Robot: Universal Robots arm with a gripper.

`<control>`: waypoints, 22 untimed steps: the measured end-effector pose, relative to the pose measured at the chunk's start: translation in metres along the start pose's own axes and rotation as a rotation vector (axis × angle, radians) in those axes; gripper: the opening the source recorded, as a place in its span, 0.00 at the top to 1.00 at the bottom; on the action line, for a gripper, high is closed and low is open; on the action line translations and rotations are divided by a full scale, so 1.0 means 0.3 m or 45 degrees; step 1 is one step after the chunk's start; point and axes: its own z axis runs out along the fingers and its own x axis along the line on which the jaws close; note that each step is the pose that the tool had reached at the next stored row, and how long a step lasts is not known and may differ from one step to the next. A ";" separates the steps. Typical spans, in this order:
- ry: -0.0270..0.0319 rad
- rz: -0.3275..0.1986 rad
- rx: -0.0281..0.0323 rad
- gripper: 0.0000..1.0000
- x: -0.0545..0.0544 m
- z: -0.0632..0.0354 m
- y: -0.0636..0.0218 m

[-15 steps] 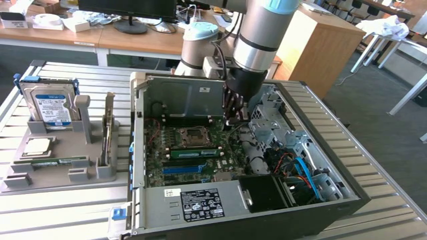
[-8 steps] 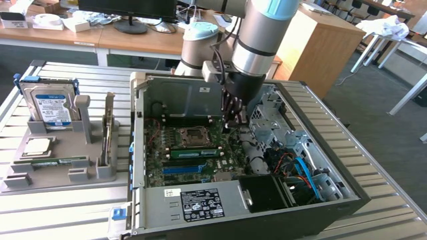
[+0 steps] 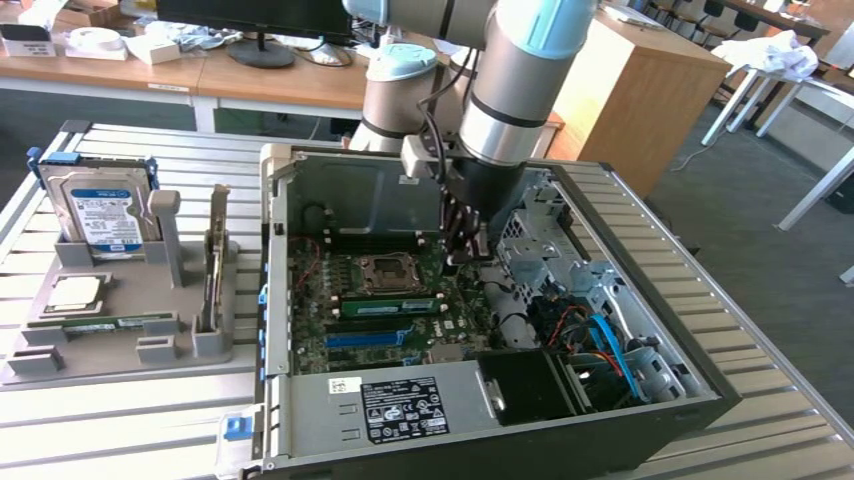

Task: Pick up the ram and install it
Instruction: 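Press down the ram until it locks into place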

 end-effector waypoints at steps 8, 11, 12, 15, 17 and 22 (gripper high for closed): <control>0.0000 0.000 0.0000 0.90 0.000 0.024 0.000; 0.0000 0.000 0.0000 0.90 0.000 0.033 0.000; 0.0000 0.000 0.0000 0.90 0.000 0.036 0.000; 0.0000 0.000 0.0000 0.90 0.000 0.045 0.000; 0.0000 0.000 0.0000 0.90 0.000 0.051 -0.001; 0.0000 0.000 0.0000 0.90 0.001 0.066 -0.001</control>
